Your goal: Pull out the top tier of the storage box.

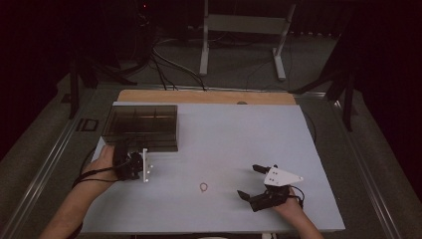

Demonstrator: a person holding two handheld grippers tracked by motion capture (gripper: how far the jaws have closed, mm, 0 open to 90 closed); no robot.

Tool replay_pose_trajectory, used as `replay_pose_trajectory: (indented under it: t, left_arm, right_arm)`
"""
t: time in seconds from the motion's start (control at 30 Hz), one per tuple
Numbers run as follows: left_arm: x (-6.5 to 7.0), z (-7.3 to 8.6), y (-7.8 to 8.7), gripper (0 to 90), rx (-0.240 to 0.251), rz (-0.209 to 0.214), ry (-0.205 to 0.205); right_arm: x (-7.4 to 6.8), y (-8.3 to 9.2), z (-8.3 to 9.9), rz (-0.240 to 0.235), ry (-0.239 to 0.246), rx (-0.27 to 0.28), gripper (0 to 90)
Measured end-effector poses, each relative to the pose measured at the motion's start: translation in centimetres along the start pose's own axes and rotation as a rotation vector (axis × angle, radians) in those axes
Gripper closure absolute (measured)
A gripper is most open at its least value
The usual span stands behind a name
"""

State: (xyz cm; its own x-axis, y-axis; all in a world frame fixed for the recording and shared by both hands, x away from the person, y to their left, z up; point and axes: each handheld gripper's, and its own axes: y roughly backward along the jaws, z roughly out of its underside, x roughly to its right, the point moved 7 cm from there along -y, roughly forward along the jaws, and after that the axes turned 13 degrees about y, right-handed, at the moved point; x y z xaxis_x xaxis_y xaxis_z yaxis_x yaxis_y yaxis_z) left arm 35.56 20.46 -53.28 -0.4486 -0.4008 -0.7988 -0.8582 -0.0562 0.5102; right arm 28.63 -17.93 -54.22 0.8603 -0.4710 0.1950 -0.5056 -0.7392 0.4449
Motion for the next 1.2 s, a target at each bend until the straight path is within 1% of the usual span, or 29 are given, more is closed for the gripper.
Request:
replay_pose_trajectory:
  t: [0.03,0.07,0.13,0.2,0.23,0.27,0.3,0.33,0.37,0.47,0.5,0.53,0.57,0.6,0.63,0.7,0.77,0.8,0.87,0.93,0.97,1.0,1.03,1.1,1.13,1.2]
  left_arm:
    - [0.0,0.0,-0.1,18.1,0.0,-0.012,-0.008]
    - [-0.1,0.0,-0.2,20.4,-0.005,-0.047,-0.037]
    - [0.0,0.1,-0.3,24.5,-0.012,-0.062,-0.059]
    - [0.0,0.1,-0.6,28.3,-0.026,-0.094,-0.085]
    - [0.1,0.2,-0.6,30.4,-0.031,-0.096,-0.088]
    - [0.0,0.1,-0.7,33.3,-0.034,-0.113,-0.095]
    - [-0.1,0.1,-0.8,35.8,-0.029,-0.125,-0.11]
    - [-0.1,0.1,-0.8,38.4,-0.026,-0.127,-0.112]
    - [-0.2,0.0,-0.8,40.6,-0.025,-0.138,-0.113]
    - [-0.5,0.1,-1.0,48.3,-0.04,-0.166,-0.126]
    - [-0.6,0.1,-1.1,51.2,-0.046,-0.172,-0.122]
    - [-0.6,0.0,-1.2,54.1,-0.042,-0.169,-0.123]
    - [-0.6,0.0,-1.2,54.8,-0.037,-0.161,-0.12]
    - [-0.6,0.0,-1.3,56.1,-0.041,-0.162,-0.118]
    - [-0.6,0.0,-1.5,58.9,-0.042,-0.164,-0.123]
    - [-0.5,0.0,-1.6,61.3,-0.048,-0.163,-0.144]
    - [-0.5,-0.2,-1.7,64.7,-0.04,-0.173,-0.151]
    - [-0.6,-0.2,-1.7,66.5,-0.041,-0.173,-0.146]
    - [-0.6,-0.3,-1.6,68.8,-0.046,-0.179,-0.162]
    - [-0.6,-0.3,-1.6,69.2,-0.047,-0.185,-0.169]
    - [-0.7,-0.4,-1.7,70.7,-0.042,-0.196,-0.166]
    - [-0.7,-0.4,-1.6,73.3,-0.044,-0.197,-0.165]
    - [-0.8,-0.4,-1.6,73.6,-0.046,-0.199,-0.169]
    - [-0.8,-0.4,-1.6,77.3,-0.046,-0.211,-0.169]
    - [-0.8,-0.5,-1.6,78.3,-0.048,-0.21,-0.167]
    - [-0.8,-0.5,-1.6,78.5,-0.048,-0.219,-0.174]
  right_arm:
    - [0.0,0.0,0.0,0.0,0.001,-0.002,0.7]
    - [0.0,0.0,0.0,0.0,0.0,-0.002,0.7]
    - [0.1,0.0,0.0,0.001,-0.001,0.002,0.7]
    - [0.0,0.0,0.0,-0.002,-0.003,0.003,0.7]
    - [0.0,0.0,0.0,-0.002,-0.001,0.001,0.7]
    - [0.0,0.0,0.0,-0.003,-0.001,0.001,0.7]
    - [0.0,0.1,0.0,-0.003,-0.003,0.003,0.7]
    - [0.0,0.1,-0.1,-0.002,-0.005,0.007,0.7]
    - [0.0,0.1,-0.1,-0.002,-0.005,0.007,0.7]
    - [0.0,0.1,0.0,-0.002,-0.004,0.004,0.7]
    - [0.0,0.1,-0.1,-0.001,-0.004,0.006,0.7]
    - [0.0,0.1,-0.1,-0.002,-0.004,0.008,0.7]
    - [0.0,0.1,-0.1,-0.003,-0.005,0.006,0.7]
    - [0.0,0.1,0.0,-0.003,-0.004,0.005,0.7]
    - [0.0,0.1,-0.1,-0.002,-0.005,0.006,0.7]
    - [0.0,0.1,-0.1,0.0,-0.005,0.009,0.7]
    - [0.0,0.1,-0.1,-0.001,-0.006,0.007,0.7]
    - [0.0,0.1,0.0,0.0,-0.006,0.005,0.7]
    - [0.1,0.1,-0.1,0.0,-0.008,0.008,0.7]
    - [0.0,0.1,-0.1,-0.002,-0.006,0.009,0.7]
    - [0.0,0.1,-0.1,-0.002,-0.005,0.006,0.7]
    - [0.0,0.1,0.0,-0.002,-0.005,0.004,0.7]
    - [0.0,0.1,-0.1,-0.002,-0.006,0.005,0.7]
    - [0.0,0.1,-0.1,0.0,-0.005,0.009,0.7]
    - [0.0,0.1,-0.1,-0.001,-0.005,0.008,0.7]
    - [0.0,0.1,-0.1,-0.002,-0.006,0.005,0.7]
